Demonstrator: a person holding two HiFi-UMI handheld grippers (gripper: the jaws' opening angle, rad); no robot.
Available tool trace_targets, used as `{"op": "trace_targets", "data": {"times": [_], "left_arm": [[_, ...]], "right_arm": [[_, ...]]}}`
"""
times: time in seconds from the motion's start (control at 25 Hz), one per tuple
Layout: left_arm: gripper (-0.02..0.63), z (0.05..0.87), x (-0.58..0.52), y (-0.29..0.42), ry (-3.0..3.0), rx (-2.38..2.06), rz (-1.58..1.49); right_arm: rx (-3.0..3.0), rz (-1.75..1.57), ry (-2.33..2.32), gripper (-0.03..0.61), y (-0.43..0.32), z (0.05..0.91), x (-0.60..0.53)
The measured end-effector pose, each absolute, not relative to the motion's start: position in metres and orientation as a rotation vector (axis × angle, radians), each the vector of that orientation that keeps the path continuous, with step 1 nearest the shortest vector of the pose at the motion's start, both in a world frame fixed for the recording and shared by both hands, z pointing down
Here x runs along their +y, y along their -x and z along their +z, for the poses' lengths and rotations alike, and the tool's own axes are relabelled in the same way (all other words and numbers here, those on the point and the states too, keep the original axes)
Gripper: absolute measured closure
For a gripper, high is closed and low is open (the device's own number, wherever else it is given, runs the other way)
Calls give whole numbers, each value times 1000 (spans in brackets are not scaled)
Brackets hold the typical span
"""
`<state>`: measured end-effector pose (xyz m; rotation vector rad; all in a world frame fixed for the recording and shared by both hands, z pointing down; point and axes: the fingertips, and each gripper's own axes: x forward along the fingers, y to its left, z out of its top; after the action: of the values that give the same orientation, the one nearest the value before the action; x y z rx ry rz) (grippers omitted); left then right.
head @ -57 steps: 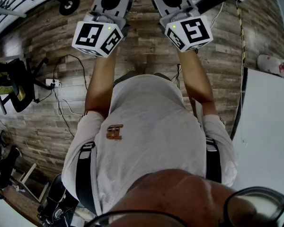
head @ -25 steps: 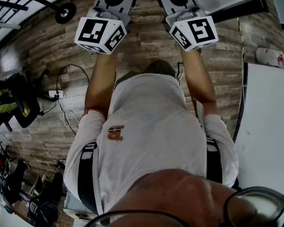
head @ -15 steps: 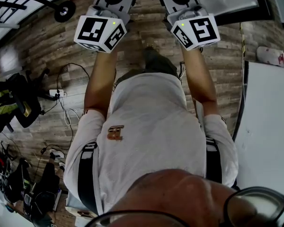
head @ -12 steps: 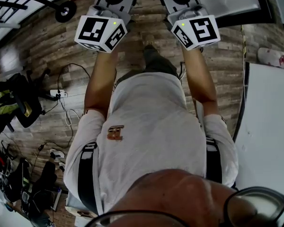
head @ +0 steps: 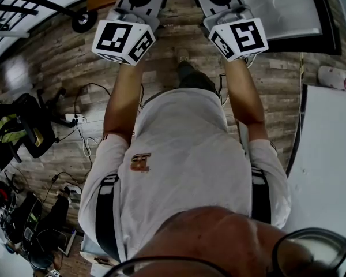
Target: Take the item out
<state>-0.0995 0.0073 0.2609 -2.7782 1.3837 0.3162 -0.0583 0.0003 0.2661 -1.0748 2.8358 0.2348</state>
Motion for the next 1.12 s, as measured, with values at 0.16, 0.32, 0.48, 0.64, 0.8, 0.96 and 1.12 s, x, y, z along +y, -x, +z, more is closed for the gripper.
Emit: {"op": "trace_targets", "data": {"times": [0.16, 0.32, 0.48, 0.64, 0.8, 0.96, 1.12], "left_arm": [[595, 264, -24, 89, 2772, 1378, 311], [595, 270, -62, 89, 2766, 1383, 298], [595, 278, -100, 82, 2762, 1393, 275], [595, 275, -141, 83, 2766, 1406, 263], [595, 274, -184, 85, 2756, 1420, 266], [595, 278, -208, 85, 2749, 1450, 267], [595, 277, -238, 80, 2738, 1464, 265]], "right_arm": [[2831, 244, 1089, 545, 46, 269, -32], [2844, 262, 1101, 545, 45, 277, -68], [2844, 255, 1105, 545, 39, 283, -107], [2861, 252, 1096, 545, 43, 279, -146], [2878, 255, 1083, 545, 48, 279, -191], [2889, 289, 1097, 545, 47, 285, -216], [2885, 292, 1100, 545, 42, 284, -249]]}}
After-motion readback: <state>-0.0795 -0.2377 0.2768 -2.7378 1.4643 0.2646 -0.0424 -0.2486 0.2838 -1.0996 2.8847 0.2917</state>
